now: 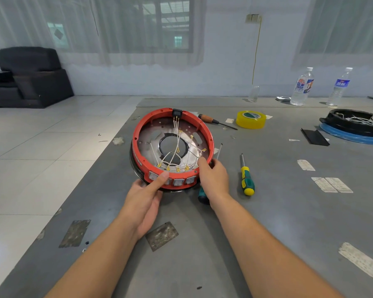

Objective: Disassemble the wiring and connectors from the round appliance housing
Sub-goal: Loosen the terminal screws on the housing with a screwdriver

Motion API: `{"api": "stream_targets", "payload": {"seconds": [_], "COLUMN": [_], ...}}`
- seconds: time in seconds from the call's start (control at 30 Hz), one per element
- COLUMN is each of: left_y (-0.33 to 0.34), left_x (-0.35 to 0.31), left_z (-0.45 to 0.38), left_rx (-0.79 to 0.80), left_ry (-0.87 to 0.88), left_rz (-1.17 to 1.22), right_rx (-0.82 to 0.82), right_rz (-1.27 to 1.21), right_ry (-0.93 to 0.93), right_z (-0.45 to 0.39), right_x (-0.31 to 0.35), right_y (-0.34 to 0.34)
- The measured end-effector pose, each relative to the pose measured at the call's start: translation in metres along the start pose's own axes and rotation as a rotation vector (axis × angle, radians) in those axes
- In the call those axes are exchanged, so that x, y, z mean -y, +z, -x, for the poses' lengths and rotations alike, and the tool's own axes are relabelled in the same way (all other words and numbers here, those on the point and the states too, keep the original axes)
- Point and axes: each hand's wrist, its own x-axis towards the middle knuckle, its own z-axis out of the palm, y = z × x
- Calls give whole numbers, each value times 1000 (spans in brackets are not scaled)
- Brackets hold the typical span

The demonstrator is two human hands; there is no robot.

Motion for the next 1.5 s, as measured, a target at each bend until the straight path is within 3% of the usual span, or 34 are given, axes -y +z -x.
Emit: {"api": "stream_targets", "payload": {"seconds": [0.2,0.43,0.67,0.9,1.1,1.23,1.5], "left_y": [18,15,-4,-9,-19,-23,-34], "left_x": [8,12,0,-11,-14,-12,-17], "left_z": [-7,-17,-23,-40,-48,-47,-49], "left_rx": [44,-108,-178,-212,-174,-173,-203], "left_ry": [-62,73,193,182,174,199,273], "left_rz": [-5,64,-25,-43,-8,-13,6], "right_rx": [-13,57,141,352,488,572,688], "right_rz": [-64,-34,-325,-554,-109,78,491], "right_ry": [-12,-156,36,54,-144,-148,-389], "right_z": [9,14,1,9,9,3,3], "right_x": [4,-1,-9,-5,0,-5,-6], "right_y": [12,13,-6,-28,-47,-60,-74]}}
